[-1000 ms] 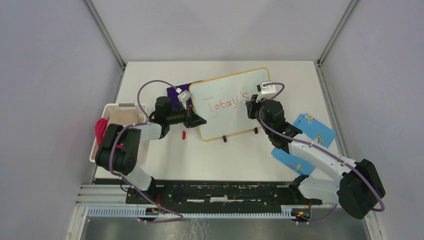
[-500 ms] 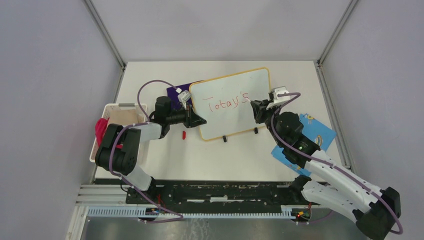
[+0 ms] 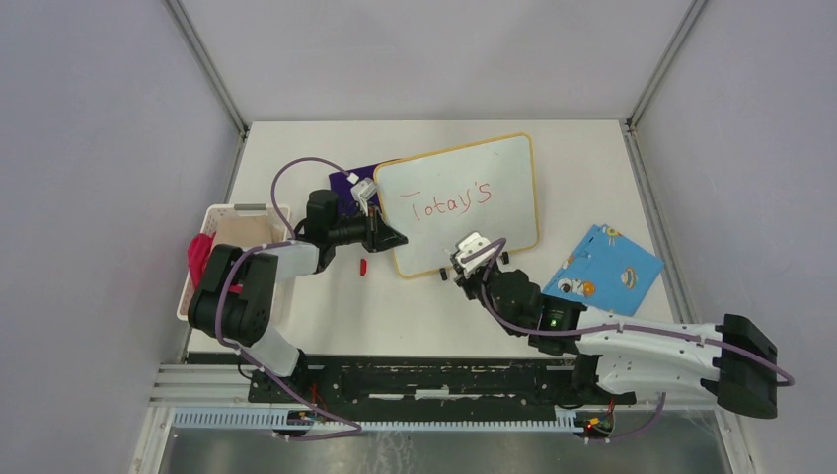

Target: Write a sentence on the whiteboard

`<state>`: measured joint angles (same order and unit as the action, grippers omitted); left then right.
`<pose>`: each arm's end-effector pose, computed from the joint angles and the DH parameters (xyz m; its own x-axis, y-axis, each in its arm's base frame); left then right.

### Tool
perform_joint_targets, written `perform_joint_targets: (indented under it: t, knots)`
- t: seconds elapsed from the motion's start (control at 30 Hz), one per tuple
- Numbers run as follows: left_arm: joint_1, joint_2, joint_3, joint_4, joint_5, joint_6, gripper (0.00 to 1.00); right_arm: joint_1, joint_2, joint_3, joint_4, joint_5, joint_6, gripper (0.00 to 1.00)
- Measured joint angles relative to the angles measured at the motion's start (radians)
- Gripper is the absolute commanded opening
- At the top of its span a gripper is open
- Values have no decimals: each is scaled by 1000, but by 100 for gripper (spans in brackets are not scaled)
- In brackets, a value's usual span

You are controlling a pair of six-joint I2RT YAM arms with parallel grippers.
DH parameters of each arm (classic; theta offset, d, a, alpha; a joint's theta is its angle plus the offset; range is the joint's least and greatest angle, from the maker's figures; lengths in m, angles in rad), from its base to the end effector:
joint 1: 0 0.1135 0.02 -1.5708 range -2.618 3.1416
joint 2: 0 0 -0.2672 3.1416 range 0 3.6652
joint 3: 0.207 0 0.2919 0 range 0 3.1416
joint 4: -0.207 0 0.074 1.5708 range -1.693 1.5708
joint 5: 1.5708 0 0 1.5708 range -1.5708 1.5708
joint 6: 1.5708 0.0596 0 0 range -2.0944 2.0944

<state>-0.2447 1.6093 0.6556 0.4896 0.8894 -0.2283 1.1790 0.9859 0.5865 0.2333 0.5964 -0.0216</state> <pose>0.3228 -0.1283 0.1323 -0.6101 0.0054 -0.7923 0.7067 0.4559 -0.5410 0.1381 0.2466 0.2601 -0.0512 -0.1706 -0.9840 -0.5544 0.8244 -0.1141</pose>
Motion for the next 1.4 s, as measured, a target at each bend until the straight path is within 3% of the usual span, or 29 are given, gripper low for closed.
perform_joint_targets:
  t: [0.47,0.9,1.4]
  knots:
    - [0,0,0,-1,-1,4,2,-17,204,-12,122,-31,46,0]
    - [0,2,4,-5,-1,10,2,-67,294,11,215,-88,104,0]
    - [0,3,5,-6,-1,11,2,-67,418,91,248,-48,140,0]
